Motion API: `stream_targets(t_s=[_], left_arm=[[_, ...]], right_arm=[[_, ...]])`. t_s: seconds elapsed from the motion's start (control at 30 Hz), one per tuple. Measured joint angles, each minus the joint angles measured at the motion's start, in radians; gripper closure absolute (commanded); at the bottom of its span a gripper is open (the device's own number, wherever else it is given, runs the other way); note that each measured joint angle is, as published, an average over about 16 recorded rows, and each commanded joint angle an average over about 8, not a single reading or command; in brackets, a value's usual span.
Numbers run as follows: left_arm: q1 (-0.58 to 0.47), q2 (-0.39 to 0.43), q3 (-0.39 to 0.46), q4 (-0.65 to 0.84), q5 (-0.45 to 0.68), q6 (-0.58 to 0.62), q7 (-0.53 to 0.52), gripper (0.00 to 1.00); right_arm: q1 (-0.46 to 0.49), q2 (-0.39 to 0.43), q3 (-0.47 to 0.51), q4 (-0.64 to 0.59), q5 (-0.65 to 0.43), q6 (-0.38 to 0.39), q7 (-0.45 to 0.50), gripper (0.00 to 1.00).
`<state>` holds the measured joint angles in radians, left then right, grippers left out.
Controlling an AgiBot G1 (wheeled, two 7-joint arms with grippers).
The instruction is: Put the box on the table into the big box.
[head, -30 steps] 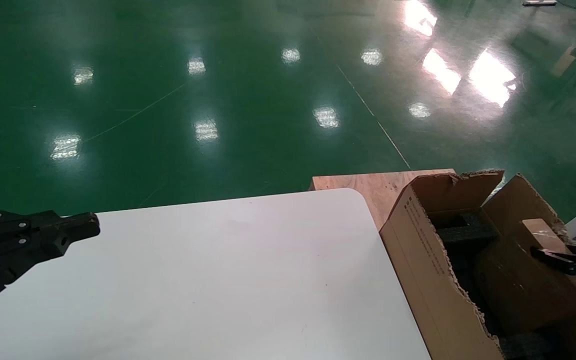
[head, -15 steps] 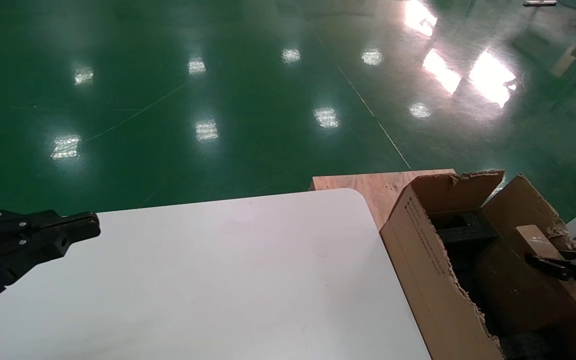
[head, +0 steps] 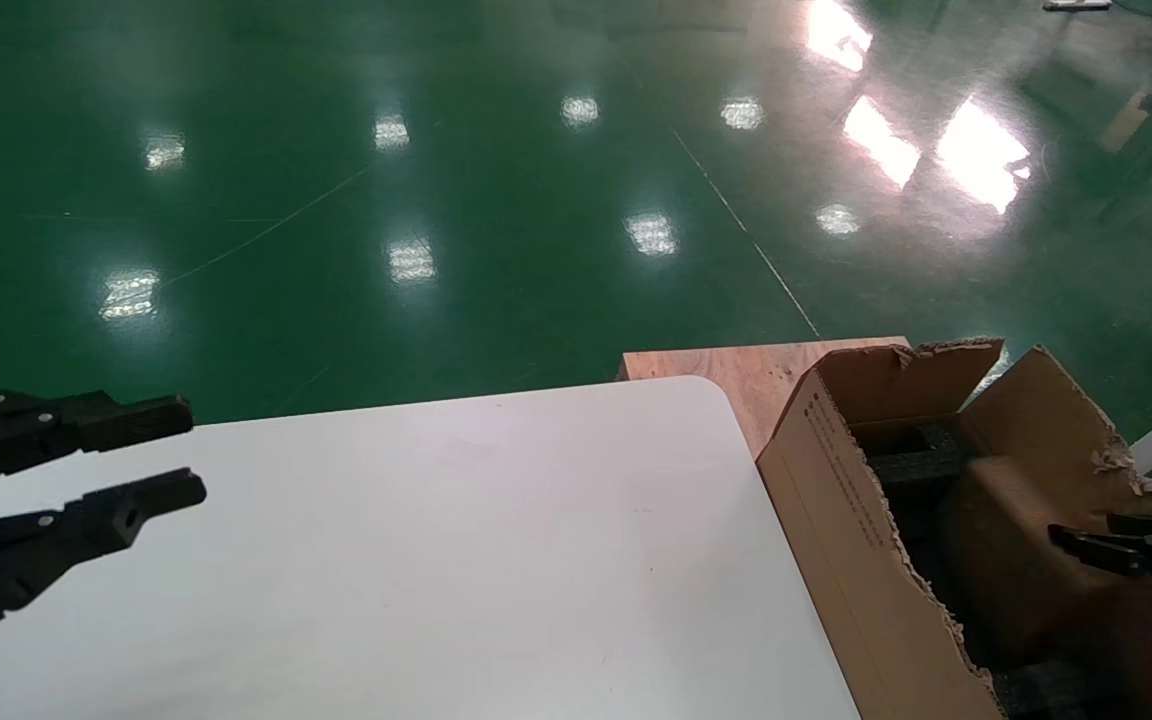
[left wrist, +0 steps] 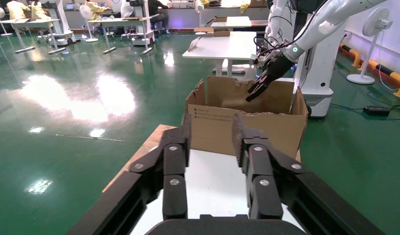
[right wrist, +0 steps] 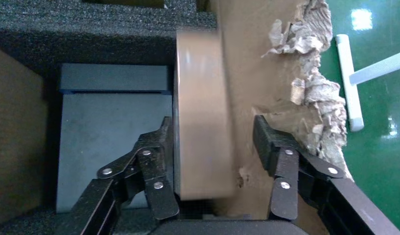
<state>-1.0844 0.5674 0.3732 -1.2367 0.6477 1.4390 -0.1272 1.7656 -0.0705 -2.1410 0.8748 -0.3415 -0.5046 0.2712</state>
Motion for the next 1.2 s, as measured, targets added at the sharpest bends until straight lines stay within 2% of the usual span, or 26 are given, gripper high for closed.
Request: stream_targets(t_s=[0.23, 0.53, 0.8, 1.2], left_arm=[[0.000, 0.000, 0.000, 0.000, 0.000, 0.000, 0.000, 0.00], [0.000, 0.000, 0.000, 0.000, 0.000, 0.000, 0.000, 0.00], [0.000, 0.000, 0.000, 0.000, 0.000, 0.000, 0.000, 0.00], [0.000, 0.000, 0.000, 0.000, 0.000, 0.000, 0.000, 0.00]], right_arm=[[0.015, -0.003, 0.011, 0.009, -0.011, 0.000, -0.013, 0.00], [0.112, -0.024, 0.090, 0.067, -0.062, -0.011, -0.114, 0.00], [0.218, -0.073, 0.170, 0.168, -0.122, -0.023, -0.200, 0.00], [0.273, -0.163, 0.203, 0.280, -0.175, 0.000, -0.220, 0.00]])
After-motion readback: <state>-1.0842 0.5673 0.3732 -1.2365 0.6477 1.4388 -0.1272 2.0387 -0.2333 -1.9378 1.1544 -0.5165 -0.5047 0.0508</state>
